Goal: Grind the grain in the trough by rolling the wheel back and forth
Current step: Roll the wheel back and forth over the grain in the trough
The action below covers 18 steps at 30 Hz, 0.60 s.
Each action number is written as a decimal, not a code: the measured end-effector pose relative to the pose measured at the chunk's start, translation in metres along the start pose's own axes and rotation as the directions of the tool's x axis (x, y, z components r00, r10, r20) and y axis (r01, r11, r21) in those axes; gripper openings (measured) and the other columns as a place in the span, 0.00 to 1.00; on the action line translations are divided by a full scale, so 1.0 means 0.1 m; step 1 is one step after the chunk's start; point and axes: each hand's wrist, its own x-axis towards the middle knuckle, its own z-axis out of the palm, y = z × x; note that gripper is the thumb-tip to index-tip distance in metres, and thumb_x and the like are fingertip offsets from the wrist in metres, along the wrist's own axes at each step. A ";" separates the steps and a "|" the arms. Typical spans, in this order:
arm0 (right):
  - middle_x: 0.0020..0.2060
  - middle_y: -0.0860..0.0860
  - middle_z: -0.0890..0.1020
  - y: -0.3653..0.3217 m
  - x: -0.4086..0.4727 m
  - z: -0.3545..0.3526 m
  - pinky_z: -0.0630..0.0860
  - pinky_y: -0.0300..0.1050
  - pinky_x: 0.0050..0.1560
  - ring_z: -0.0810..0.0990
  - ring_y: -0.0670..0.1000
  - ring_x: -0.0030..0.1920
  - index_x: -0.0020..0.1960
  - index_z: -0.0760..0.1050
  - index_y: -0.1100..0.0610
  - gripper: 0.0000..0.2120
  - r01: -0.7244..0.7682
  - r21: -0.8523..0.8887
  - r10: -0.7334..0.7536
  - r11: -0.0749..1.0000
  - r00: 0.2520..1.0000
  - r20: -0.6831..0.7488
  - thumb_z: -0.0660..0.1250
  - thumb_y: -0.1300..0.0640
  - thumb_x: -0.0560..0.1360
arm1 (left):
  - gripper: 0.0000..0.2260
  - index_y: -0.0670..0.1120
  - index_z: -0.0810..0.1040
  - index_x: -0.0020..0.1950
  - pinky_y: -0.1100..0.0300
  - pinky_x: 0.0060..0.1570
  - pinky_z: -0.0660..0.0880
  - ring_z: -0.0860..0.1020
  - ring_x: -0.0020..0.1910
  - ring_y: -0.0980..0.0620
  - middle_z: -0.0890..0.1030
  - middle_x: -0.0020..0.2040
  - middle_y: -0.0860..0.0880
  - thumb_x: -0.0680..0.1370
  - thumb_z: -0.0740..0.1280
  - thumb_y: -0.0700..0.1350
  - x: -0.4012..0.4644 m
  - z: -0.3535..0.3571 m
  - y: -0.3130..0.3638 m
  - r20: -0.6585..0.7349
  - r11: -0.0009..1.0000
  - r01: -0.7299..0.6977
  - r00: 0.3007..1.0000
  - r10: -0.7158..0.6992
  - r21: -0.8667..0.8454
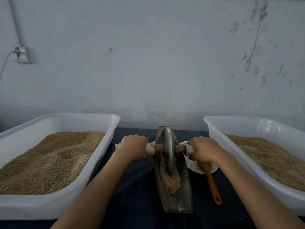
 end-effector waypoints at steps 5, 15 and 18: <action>0.45 0.49 0.81 -0.01 -0.02 -0.13 0.76 0.43 0.44 0.80 0.50 0.45 0.50 0.76 0.51 0.11 -0.021 0.032 0.015 0.999 0.979 0.204 0.72 0.51 0.70 | 0.15 0.49 0.77 0.55 0.57 0.45 0.73 0.78 0.46 0.50 0.77 0.44 0.51 0.70 0.72 0.50 -0.02 -0.08 -0.03 0.215 0.993 0.017 0.976 0.007 -0.113; 0.41 0.47 0.80 -0.03 0.00 0.06 0.76 0.46 0.45 0.79 0.50 0.42 0.44 0.74 0.48 0.04 -0.002 -0.026 -0.003 1.000 0.979 -0.201 0.62 0.50 0.76 | 0.06 0.52 0.71 0.44 0.57 0.40 0.67 0.73 0.39 0.53 0.76 0.41 0.53 0.72 0.67 0.50 0.00 0.06 -0.01 -0.110 1.000 0.002 0.994 -0.004 -0.024; 0.41 0.47 0.80 -0.05 0.00 0.09 0.77 0.49 0.48 0.79 0.50 0.42 0.43 0.72 0.48 0.05 0.004 -0.007 -0.006 1.000 0.965 -0.261 0.61 0.51 0.78 | 0.08 0.53 0.67 0.42 0.58 0.39 0.67 0.71 0.38 0.54 0.76 0.41 0.53 0.74 0.65 0.51 0.00 0.13 -0.02 -0.209 0.999 0.004 0.978 -0.012 -0.039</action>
